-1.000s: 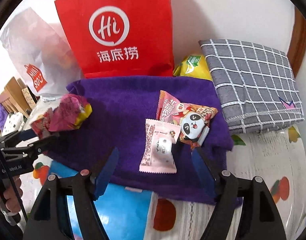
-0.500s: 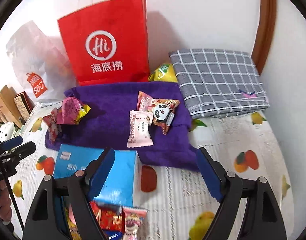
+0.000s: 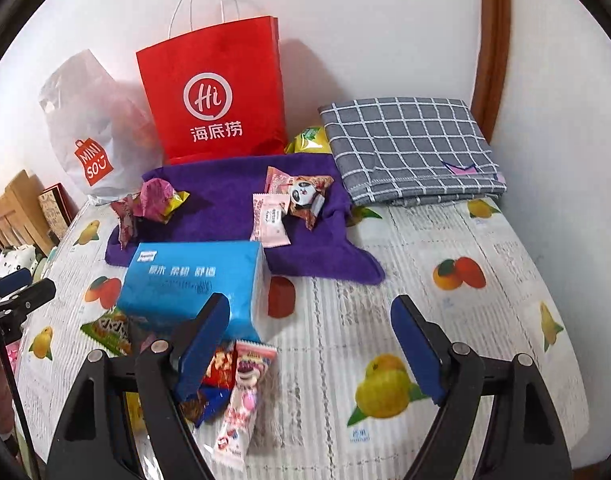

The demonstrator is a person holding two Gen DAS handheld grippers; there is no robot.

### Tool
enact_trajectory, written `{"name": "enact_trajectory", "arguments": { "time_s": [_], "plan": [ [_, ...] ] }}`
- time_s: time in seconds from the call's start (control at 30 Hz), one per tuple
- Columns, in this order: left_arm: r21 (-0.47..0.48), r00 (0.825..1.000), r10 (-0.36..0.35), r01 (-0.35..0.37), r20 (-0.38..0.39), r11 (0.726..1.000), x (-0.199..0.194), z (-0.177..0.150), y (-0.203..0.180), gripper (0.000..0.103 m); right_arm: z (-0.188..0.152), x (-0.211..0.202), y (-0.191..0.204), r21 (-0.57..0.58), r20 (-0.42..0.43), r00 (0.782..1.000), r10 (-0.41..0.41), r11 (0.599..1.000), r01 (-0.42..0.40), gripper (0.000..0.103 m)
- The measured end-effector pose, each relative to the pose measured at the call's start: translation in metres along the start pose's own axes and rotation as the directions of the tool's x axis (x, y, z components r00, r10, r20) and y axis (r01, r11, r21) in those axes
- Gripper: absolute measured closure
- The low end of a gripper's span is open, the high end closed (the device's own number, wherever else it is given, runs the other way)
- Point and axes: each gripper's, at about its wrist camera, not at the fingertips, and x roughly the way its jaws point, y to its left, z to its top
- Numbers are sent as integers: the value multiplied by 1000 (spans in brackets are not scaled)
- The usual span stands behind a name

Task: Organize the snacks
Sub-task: 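Grasp the pink strawberry-bear stick packet with the right tool while the left tool grasps the green snack bag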

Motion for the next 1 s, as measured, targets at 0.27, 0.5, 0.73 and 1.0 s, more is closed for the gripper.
{"name": "enact_trajectory", "arguments": {
  "time_s": [0.27, 0.5, 0.73, 1.0],
  "plan": [
    [-17, 1000, -22, 22, 3, 1000, -14, -22, 0, 23, -26, -5, -6, -13, -89, 996, 13, 1000, -15, 21],
    [-30, 1000, -26, 27, 3, 999, -19, -36, 8, 23, -49, 3, -3, 26, -119, 990, 69, 997, -67, 23],
    [-52, 1000, -9, 7, -27, 999, -12, -47, 25, 23, -68, 32, 14, 48, -186, 975, 118, 993, -111, 46],
    [-76, 998, 3, -8, -70, 997, 2, -54, 41, 23, -81, 59, 35, 47, -213, 963, 163, 987, -156, 64]
  ]
}}
